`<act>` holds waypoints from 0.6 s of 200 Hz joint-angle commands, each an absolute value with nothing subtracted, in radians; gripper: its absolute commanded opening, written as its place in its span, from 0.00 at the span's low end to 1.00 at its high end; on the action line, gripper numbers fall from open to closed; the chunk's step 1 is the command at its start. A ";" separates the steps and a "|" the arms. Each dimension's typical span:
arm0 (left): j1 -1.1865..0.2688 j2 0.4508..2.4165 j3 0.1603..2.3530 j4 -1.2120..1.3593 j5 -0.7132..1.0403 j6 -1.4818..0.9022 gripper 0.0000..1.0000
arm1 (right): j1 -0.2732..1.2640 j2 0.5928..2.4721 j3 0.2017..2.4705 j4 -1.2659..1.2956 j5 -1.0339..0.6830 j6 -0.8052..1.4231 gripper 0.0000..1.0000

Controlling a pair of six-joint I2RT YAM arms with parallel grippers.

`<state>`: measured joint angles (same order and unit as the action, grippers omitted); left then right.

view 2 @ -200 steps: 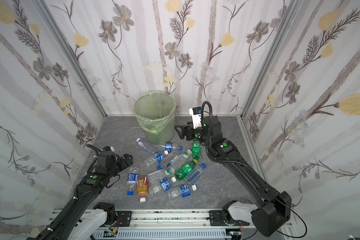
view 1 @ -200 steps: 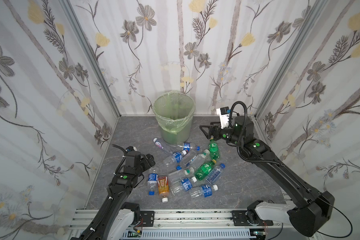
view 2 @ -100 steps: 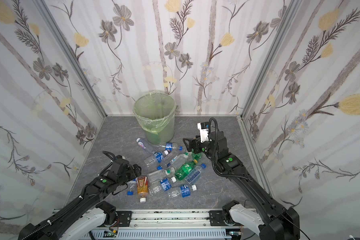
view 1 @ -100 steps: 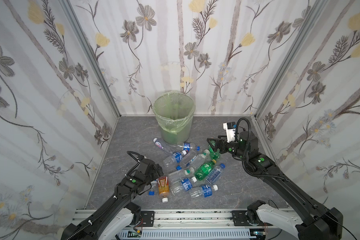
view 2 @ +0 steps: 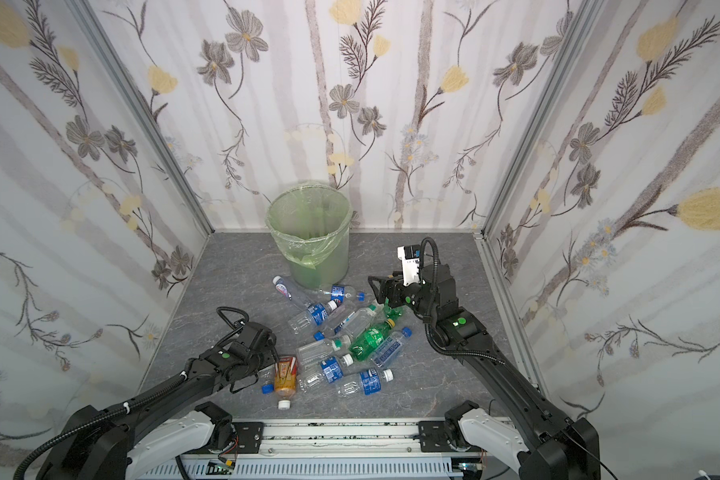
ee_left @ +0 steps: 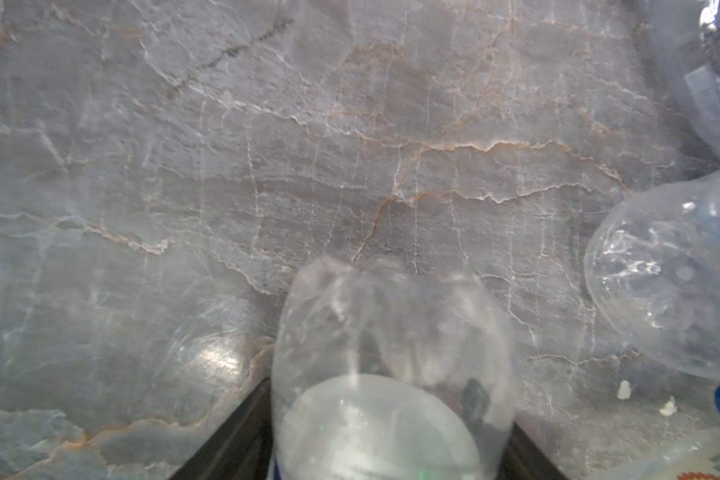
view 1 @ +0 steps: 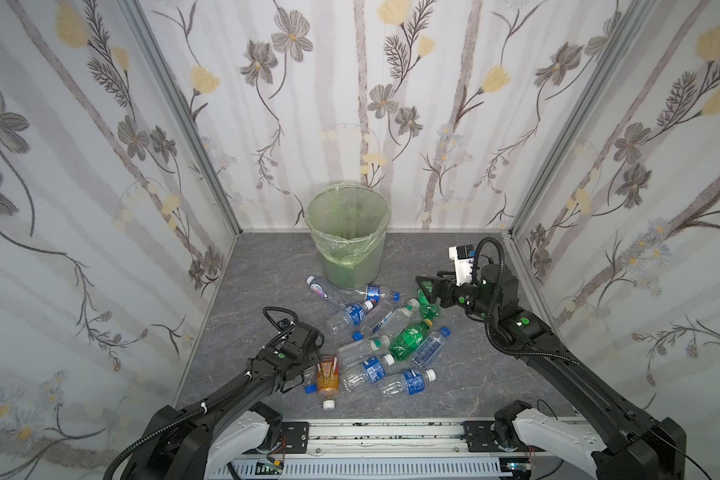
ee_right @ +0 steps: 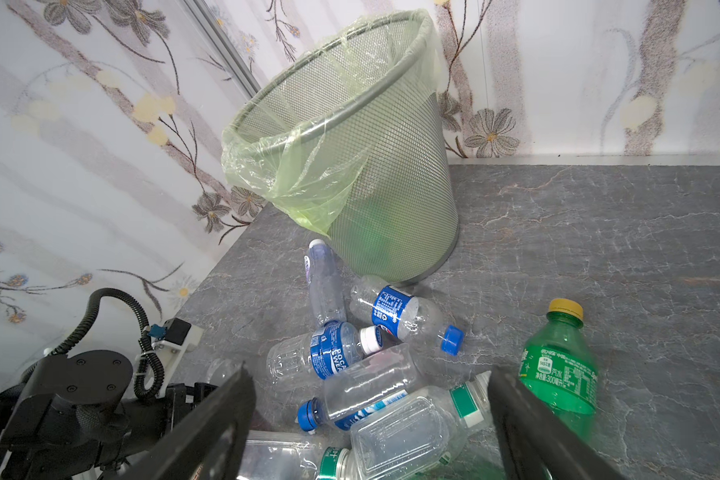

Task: Throw the plastic bottles in the bin
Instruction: 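Grasp a clear blue-capped bottle with the left gripper while the right gripper hovers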

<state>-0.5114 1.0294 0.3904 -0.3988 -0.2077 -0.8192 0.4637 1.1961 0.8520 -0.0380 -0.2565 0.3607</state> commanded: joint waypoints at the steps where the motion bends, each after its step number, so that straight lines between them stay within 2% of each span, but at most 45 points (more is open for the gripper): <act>1: -0.511 1.021 0.392 -0.388 -0.266 -0.822 0.59 | 0.464 1.188 0.838 -0.002 -0.261 0.382 0.88; 55: -0.493 0.985 0.411 -0.380 -0.298 -0.783 0.55 | 0.464 1.169 0.812 -0.045 -0.235 0.397 0.86; 120: -0.414 0.923 0.576 -0.396 -0.280 -0.635 0.52 | 0.462 1.103 0.774 -0.122 -0.109 0.418 0.85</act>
<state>-0.4419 0.9504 0.5140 -0.3969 -0.2672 -0.7177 0.4625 1.1267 0.7918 -0.1040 -0.1699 0.4038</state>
